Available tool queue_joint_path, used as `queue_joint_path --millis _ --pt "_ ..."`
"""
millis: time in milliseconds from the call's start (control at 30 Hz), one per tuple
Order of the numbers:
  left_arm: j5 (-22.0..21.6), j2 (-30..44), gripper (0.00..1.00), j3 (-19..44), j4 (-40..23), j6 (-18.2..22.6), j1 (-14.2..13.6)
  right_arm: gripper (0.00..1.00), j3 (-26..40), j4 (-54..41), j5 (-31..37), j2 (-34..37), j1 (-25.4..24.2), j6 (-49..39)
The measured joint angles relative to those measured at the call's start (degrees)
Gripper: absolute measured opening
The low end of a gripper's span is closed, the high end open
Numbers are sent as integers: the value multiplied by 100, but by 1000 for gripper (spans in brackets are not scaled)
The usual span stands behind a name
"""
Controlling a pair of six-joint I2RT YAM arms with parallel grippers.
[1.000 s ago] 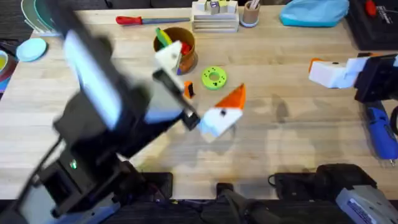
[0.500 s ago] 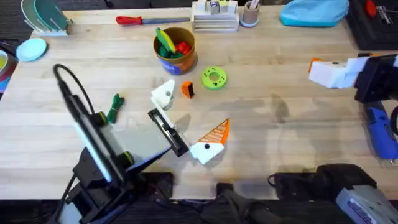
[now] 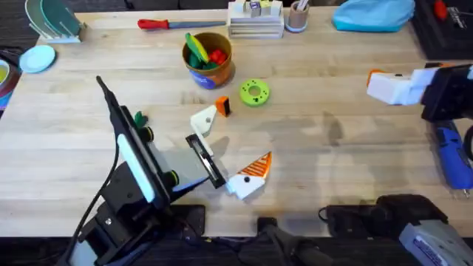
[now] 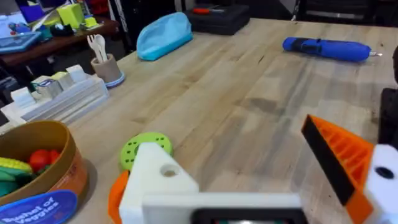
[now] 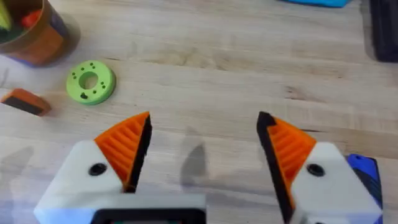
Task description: Pick up the gripper from the table and insert it into the empty holder that is missing its gripper. Then pick up a screw, insert it into the mounting hole, and use the screwdriver to tighten it. Finally, clean up the table by picking up the vegetable and placing it into the bucket.
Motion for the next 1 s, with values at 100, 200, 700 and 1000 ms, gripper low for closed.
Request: queue_joint_path --millis 100,200,700,1000 --pt "0 0 993 0 0 0 0 991 0 -47 0 0 0 0" --pt "0 1 993 0 0 0 0 992 0 -211 0 0 0 0" --pt "0 1 992 0 0 0 0 991 2 -186 385 0 0 -1025" --pt "0 1 993 0 0 -1 0 992 2 -47 -1363 36 0 -1091"
